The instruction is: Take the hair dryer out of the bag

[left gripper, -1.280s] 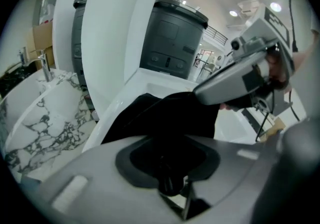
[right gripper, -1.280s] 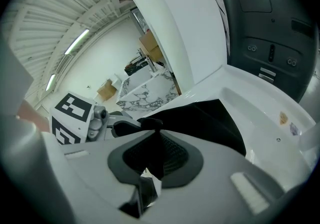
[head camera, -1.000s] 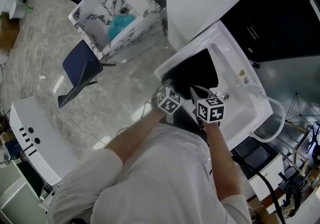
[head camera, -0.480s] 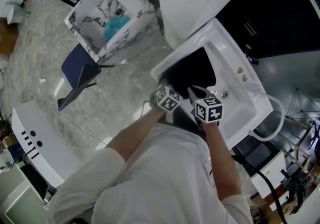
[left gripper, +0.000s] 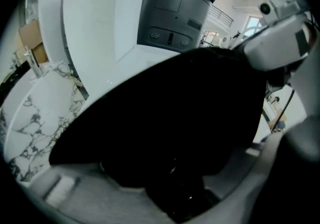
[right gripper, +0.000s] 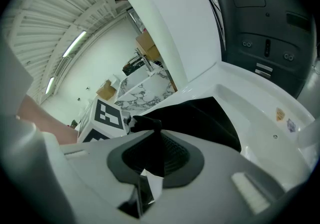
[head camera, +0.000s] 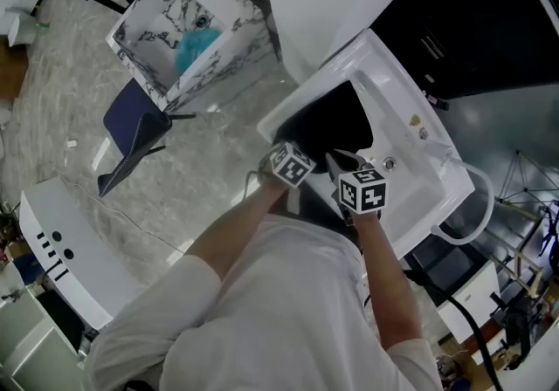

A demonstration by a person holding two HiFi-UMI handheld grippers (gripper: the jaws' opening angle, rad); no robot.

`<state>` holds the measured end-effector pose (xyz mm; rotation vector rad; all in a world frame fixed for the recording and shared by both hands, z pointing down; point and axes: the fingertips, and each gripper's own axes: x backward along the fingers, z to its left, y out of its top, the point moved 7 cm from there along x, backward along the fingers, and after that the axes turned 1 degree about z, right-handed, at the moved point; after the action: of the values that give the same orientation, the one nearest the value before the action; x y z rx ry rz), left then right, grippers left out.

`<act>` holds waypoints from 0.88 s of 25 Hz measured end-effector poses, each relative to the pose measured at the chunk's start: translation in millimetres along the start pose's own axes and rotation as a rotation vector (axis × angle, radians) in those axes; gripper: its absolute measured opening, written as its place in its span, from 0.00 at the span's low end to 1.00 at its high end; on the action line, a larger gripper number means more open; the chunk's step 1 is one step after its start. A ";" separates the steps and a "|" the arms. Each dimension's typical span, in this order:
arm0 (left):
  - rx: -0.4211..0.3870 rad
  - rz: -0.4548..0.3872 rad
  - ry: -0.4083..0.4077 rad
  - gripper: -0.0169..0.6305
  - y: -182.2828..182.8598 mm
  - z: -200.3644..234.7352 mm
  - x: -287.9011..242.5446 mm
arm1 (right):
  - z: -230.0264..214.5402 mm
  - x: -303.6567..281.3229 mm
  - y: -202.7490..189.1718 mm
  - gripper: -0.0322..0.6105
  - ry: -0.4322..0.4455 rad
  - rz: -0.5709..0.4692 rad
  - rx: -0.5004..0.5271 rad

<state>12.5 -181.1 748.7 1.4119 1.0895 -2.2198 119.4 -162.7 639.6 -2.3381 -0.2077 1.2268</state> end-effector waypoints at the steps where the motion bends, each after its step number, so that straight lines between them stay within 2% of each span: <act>1: 0.012 -0.009 -0.018 0.40 1.2 -0.3 2.4 | -0.9 0.2 0.4 0.12 -0.003 -0.004 -0.004; 7: 0.082 -0.073 -0.087 0.39 13.0 -3.0 24.1 | -5.2 3.5 2.2 0.25 0.006 -0.025 -0.028; 11: 0.110 -0.094 -0.096 0.38 14.6 -3.4 38.4 | -7.9 9.3 1.4 0.31 0.016 -0.039 -0.037; 22: 0.118 -0.128 -0.111 0.36 6.1 -6.4 66.9 | -21.5 15.3 -3.5 0.29 -0.052 -0.065 -0.079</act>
<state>-11.5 -170.8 686.4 1.2792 1.0539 -2.4576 146.0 -161.8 640.4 -2.3479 -0.3532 1.2699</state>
